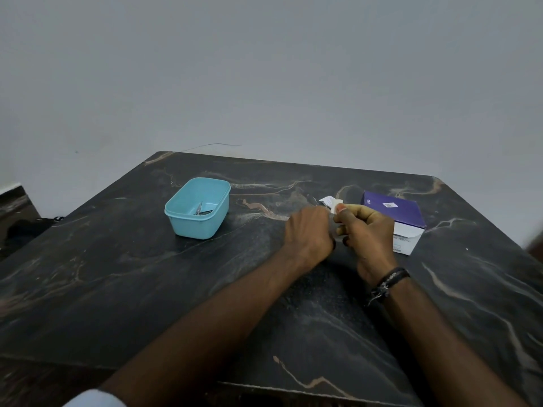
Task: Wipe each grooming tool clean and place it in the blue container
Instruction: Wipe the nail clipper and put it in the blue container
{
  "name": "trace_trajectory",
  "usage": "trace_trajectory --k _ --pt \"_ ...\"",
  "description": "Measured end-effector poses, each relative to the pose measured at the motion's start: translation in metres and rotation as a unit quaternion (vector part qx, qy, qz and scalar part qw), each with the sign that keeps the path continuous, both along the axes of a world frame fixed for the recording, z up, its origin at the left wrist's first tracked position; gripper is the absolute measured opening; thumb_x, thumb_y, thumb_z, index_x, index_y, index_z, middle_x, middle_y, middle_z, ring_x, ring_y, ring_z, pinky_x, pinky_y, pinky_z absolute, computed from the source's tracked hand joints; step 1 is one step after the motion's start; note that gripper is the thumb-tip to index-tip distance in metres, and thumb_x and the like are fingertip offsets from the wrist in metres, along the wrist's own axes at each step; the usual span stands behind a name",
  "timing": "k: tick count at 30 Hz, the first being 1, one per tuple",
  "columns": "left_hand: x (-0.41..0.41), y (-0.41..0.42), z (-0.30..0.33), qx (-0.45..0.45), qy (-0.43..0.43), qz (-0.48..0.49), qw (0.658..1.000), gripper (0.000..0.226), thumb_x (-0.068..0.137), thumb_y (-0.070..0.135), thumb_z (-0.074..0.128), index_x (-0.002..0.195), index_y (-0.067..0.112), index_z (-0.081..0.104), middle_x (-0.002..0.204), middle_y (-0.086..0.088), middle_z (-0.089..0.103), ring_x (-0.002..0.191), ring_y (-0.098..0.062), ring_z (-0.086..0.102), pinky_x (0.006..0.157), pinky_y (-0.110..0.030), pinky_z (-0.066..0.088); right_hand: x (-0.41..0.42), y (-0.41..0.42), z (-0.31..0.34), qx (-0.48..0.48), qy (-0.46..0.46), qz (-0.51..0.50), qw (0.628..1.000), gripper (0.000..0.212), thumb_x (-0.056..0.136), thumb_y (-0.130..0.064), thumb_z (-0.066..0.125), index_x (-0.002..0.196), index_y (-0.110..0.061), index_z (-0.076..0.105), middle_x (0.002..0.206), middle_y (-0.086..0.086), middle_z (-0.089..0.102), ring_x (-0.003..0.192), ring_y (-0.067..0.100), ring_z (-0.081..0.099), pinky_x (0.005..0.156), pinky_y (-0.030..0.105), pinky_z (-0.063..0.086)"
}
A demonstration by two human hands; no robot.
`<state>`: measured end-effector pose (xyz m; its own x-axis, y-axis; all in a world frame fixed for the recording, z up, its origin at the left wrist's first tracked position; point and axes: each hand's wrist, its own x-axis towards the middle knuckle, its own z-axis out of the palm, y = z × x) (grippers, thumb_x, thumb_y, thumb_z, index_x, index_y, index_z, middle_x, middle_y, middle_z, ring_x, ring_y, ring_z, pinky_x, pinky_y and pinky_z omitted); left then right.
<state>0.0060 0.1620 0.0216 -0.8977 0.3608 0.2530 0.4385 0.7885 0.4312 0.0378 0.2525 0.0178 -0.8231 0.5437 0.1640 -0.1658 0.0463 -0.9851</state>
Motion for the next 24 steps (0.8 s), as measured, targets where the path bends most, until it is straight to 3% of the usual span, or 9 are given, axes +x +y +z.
trace_trajectory --k 2,4,8,10,12,13,15,19,24 --pt "-0.001 -0.006 -0.002 0.008 0.008 0.002 1.000 0.032 0.088 0.013 0.060 0.065 0.014 0.039 0.074 -0.007 0.053 0.073 -0.026 0.056 0.059 -0.033 0.041 0.000 0.000 0.000 -0.001 -0.002 0.000 1.000 0.011 0.091 -0.008 0.063 0.082 -0.006 0.069 0.070 0.005 0.064 0.041 -0.001 0.051 0.042 0.012 0.041" --pt "-0.004 -0.012 -0.010 0.029 0.014 -0.004 0.999 0.025 0.090 0.014 0.056 0.067 0.010 0.049 0.074 -0.012 0.059 0.071 -0.028 0.059 0.061 -0.036 0.049 0.001 -0.002 0.001 0.002 -0.006 0.008 1.000 0.011 0.091 -0.009 0.063 0.082 -0.008 0.068 0.070 0.004 0.064 0.042 -0.001 0.051 0.042 0.012 0.040" --pt "-0.016 -0.025 -0.032 0.160 -0.005 0.012 0.987 0.022 0.093 0.019 0.059 0.075 0.008 0.067 0.070 -0.010 0.067 0.064 -0.024 0.066 0.062 -0.038 0.057 -0.001 -0.002 -0.002 0.010 -0.004 0.020 1.000 0.012 0.091 -0.011 0.064 0.082 -0.007 0.069 0.070 0.004 0.064 0.044 0.001 0.052 0.042 0.012 0.040" --pt "-0.019 -0.035 -0.033 0.295 -0.067 0.028 0.953 0.013 0.092 0.012 0.062 0.085 0.004 0.068 0.071 -0.009 0.069 0.057 -0.019 0.065 0.054 -0.031 0.057 -0.001 -0.002 -0.004 0.010 -0.003 0.028 1.000 0.013 0.091 -0.011 0.064 0.080 -0.007 0.068 0.069 0.004 0.064 0.044 0.002 0.052 0.042 0.013 0.040" --pt "-0.021 -0.041 -0.026 0.450 -0.185 0.042 0.873 0.008 0.092 0.004 0.062 0.098 -0.001 0.063 0.073 -0.013 0.066 0.052 -0.016 0.058 0.045 -0.026 0.052 -0.004 -0.003 -0.007 0.012 -0.002 0.035 0.999 0.015 0.092 -0.012 0.064 0.079 -0.007 0.068 0.068 0.003 0.064 0.046 0.005 0.053 0.043 0.015 0.039" --pt "-0.024 -0.042 -0.026 0.498 -0.231 0.047 0.834 0.013 0.092 0.000 0.061 0.105 -0.002 0.060 0.073 -0.014 0.064 0.051 -0.015 0.056 0.044 -0.025 0.051 -0.004 -0.005 -0.009 0.014 -0.002 0.041 0.999 0.015 0.091 -0.013 0.064 0.077 -0.009 0.068 0.068 0.003 0.065 0.048 0.006 0.055 0.043 0.016 0.039" --pt "-0.027 -0.038 -0.025 0.540 -0.283 0.045 0.791 0.023 0.093 -0.003 0.058 0.115 -0.003 0.055 0.073 -0.014 0.061 0.050 -0.014 0.055 0.044 -0.023 0.052 -0.005 -0.008 -0.011 0.026 0.009 0.058 0.998 0.016 0.091 -0.014 0.064 0.077 -0.011 0.068 0.069 0.003 0.068 0.050 0.008 0.059 0.044 0.016 0.039" --pt "-0.034 -0.035 -0.023 0.559 -0.326 0.033 0.762 0.027 0.094 -0.004 0.055 0.121 -0.008 0.055 0.081 -0.016 0.061 0.051 -0.013 0.063 0.052 -0.024 0.058 -0.009 -0.005 -0.014 0.028 -0.006 0.049 0.998 0.017 0.091 -0.014 0.064 0.075 -0.013 0.068 0.075 0.005 0.071 0.055 0.010 0.064 0.042 0.016 0.039" --pt "-0.033 -0.050 -0.019 0.570 -0.357 -0.009 0.740 0.017 0.095 -0.005 0.053 0.111 -0.007 0.058 0.093 -0.023 0.065 0.065 -0.022 0.072 0.064 -0.031 0.062 -0.007 0.005 -0.014 -0.005 0.003 0.046 0.999 0.006 0.089 -0.009 0.067 0.084 -0.008 0.068 0.071 0.009 0.071 0.059 0.011 0.068 0.044 0.016 0.043"
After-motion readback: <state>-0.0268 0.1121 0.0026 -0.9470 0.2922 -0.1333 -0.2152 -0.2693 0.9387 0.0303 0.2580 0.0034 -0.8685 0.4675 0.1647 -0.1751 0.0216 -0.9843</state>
